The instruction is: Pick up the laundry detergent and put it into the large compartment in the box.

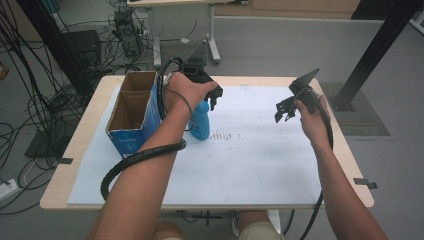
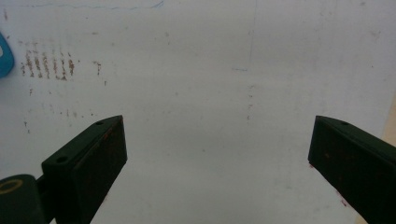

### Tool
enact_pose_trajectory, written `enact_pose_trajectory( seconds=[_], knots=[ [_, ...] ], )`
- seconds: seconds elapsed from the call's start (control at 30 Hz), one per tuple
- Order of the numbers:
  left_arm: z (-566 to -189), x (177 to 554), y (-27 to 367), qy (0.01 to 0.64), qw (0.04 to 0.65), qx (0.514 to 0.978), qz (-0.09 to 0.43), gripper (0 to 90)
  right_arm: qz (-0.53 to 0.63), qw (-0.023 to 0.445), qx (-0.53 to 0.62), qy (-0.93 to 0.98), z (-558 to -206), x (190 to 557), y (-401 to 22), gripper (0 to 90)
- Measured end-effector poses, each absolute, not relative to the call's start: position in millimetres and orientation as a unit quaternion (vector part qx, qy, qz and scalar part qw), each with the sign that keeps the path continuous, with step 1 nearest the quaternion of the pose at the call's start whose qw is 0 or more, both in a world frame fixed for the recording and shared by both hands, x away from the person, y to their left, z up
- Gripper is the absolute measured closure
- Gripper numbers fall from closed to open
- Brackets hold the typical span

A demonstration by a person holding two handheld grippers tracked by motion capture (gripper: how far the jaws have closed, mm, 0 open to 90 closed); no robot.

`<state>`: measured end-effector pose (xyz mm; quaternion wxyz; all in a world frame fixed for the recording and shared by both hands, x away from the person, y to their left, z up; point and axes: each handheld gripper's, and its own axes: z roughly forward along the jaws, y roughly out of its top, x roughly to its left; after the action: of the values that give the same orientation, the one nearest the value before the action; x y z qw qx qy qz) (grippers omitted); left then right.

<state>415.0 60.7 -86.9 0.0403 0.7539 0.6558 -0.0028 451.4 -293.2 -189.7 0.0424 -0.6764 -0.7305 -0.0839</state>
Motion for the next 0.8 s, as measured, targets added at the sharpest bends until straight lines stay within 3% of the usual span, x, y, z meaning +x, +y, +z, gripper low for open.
enact_pose_trajectory(
  seconds=[0.8],
  knots=[
    [-83.5, 414.0, 60.2, 0.656, 0.04, 0.754, 0.0, 5.3, -0.086, 0.039, -0.676, -0.731, -185.2, 447.4, -291.5, 4.5]
  ],
)
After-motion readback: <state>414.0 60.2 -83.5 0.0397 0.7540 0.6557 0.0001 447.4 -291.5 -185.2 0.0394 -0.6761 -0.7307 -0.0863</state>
